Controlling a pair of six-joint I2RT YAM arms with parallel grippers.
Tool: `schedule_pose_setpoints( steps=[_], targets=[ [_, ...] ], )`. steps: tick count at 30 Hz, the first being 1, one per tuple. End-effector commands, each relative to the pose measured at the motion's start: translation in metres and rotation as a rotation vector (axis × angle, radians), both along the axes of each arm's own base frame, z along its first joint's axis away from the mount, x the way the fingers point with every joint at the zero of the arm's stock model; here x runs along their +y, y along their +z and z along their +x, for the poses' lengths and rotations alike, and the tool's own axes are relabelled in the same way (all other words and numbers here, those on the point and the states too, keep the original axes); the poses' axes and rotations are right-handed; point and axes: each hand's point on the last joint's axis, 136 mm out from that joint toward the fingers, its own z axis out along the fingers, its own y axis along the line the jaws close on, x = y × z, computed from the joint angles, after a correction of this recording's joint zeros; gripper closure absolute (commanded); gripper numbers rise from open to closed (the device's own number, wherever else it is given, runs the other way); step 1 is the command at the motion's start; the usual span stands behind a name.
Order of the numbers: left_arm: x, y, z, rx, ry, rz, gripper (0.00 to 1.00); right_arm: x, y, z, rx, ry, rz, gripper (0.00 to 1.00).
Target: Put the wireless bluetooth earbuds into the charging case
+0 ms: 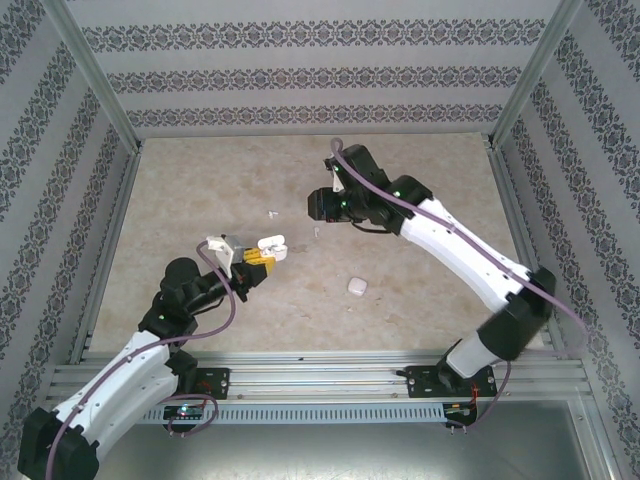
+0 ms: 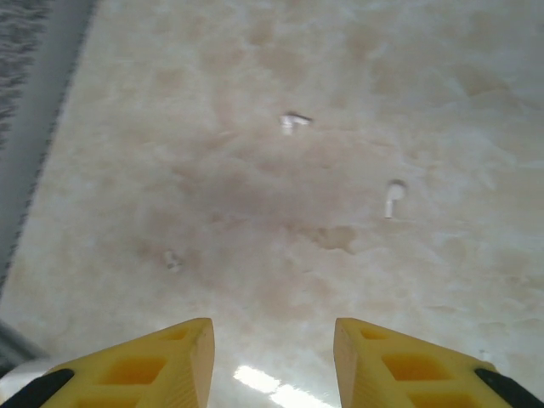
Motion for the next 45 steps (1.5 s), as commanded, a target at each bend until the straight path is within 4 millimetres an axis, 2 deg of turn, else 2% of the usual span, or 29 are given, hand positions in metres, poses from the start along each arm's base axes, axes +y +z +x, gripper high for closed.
schedule_pose_setpoints(
  steps=[1,5,11,14,15,19,25,30,35,45],
  targets=[
    [0.013,0.001,0.002,-0.028,0.073,0.08,1.0,-0.004,-0.033,0.012,0.087,-0.031,-0.106,0.59],
    [0.026,-0.002,0.003,-0.021,0.131,0.147,1.0,0.008,-0.056,0.036,0.102,-0.023,-0.182,0.59],
    [0.027,-0.001,0.006,-0.004,0.136,0.161,1.0,0.054,-0.096,0.083,0.077,0.096,-0.243,0.56],
    [0.026,-0.002,0.008,0.002,0.13,0.172,1.0,0.07,-0.117,0.104,0.084,0.127,-0.295,0.54],
    [0.026,-0.002,0.008,0.002,0.13,0.174,1.0,0.076,-0.113,0.113,0.066,0.133,-0.293,0.53],
    [0.025,-0.002,0.009,0.008,0.123,0.166,1.0,0.096,-0.134,0.136,0.041,0.149,-0.286,0.52],
    [0.023,-0.004,0.009,0.023,0.11,0.151,1.0,0.126,-0.153,0.161,-0.025,0.137,-0.172,0.51],
    [0.022,-0.005,0.007,0.037,0.108,0.111,1.0,0.142,-0.164,0.168,-0.055,0.148,-0.136,0.51],
    [0.023,-0.005,0.005,0.042,0.114,0.092,1.0,0.153,-0.182,0.166,-0.069,0.18,-0.151,0.5],
    [0.024,-0.006,-0.001,0.054,0.109,0.075,1.0,0.15,-0.224,0.159,-0.007,0.176,-0.206,0.53]
  ],
)
